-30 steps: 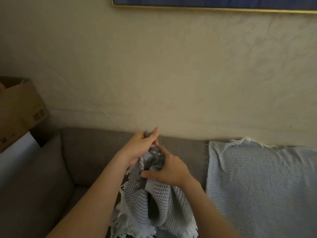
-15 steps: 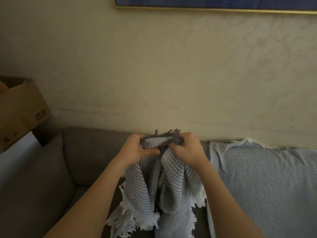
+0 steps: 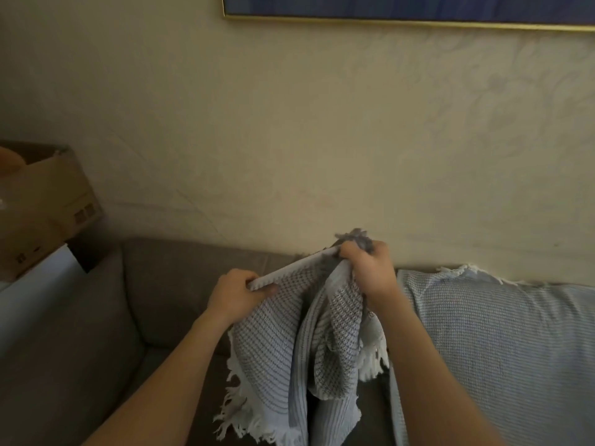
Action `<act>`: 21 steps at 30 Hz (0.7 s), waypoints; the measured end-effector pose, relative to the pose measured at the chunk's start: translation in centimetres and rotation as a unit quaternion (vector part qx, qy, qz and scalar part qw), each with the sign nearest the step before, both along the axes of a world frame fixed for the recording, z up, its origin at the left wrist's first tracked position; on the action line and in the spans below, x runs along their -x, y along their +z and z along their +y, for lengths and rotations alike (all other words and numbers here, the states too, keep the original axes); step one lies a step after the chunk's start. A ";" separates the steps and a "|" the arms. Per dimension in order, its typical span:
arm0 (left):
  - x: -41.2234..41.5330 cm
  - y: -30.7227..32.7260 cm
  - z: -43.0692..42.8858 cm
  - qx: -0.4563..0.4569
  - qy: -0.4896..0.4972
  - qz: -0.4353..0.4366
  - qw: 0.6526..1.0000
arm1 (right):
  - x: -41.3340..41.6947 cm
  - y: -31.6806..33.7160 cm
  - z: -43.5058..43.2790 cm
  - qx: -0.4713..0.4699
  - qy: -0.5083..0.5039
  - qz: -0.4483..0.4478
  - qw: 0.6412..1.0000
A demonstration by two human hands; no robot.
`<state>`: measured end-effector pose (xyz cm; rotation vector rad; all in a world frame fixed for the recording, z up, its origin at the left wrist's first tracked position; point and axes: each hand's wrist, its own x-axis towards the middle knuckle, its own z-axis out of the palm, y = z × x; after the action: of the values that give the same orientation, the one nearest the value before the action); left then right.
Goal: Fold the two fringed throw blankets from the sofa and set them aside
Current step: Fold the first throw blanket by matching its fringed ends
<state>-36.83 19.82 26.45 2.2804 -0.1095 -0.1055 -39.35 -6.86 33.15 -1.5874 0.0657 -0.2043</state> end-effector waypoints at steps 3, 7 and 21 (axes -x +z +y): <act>-0.2 1.0 0.1 0.071 0.024 0.009 0.997 | -0.9 -0.4 -0.4 -0.111 -0.090 0.030 0.989; 0.0 4.1 -1.3 0.205 -0.030 0.081 0.975 | -2.0 -1.1 -0.7 -0.021 -0.216 0.053 0.975; 0.8 4.5 -4.8 0.128 -0.143 0.075 0.979 | 0.8 -4.6 2.1 0.293 0.193 0.040 0.936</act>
<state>-37.65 15.02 30.95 1.9812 -0.3507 -0.3908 -40.13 -4.80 28.58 -2.1636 -0.2672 0.1688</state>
